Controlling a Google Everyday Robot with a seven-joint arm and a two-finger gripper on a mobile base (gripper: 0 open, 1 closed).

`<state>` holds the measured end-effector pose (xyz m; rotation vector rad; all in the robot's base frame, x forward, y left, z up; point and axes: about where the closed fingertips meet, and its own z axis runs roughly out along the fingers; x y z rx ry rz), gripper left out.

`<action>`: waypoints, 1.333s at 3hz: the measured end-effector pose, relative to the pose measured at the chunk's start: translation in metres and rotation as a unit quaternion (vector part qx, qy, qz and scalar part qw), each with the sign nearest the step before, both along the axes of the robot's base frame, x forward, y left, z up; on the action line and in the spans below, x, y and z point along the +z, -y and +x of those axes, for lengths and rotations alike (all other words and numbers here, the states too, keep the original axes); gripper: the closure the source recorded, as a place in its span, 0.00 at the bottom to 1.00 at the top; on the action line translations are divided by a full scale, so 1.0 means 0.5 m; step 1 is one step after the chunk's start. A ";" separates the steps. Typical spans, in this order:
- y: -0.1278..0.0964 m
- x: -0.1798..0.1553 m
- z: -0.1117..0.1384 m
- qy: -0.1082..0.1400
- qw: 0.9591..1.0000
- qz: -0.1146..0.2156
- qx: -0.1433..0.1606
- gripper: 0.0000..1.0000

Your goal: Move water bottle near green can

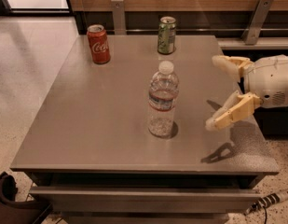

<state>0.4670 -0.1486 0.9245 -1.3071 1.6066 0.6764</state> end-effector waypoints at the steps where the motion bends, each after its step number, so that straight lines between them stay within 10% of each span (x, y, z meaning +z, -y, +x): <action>1: -0.024 -0.013 0.004 -0.002 0.999 0.051 0.014 0.00; 4: -0.112 -0.003 0.008 0.022 0.987 0.146 0.061 0.00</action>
Offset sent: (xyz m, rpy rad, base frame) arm 0.0076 0.0418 -0.0053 0.3192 -0.0478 0.0936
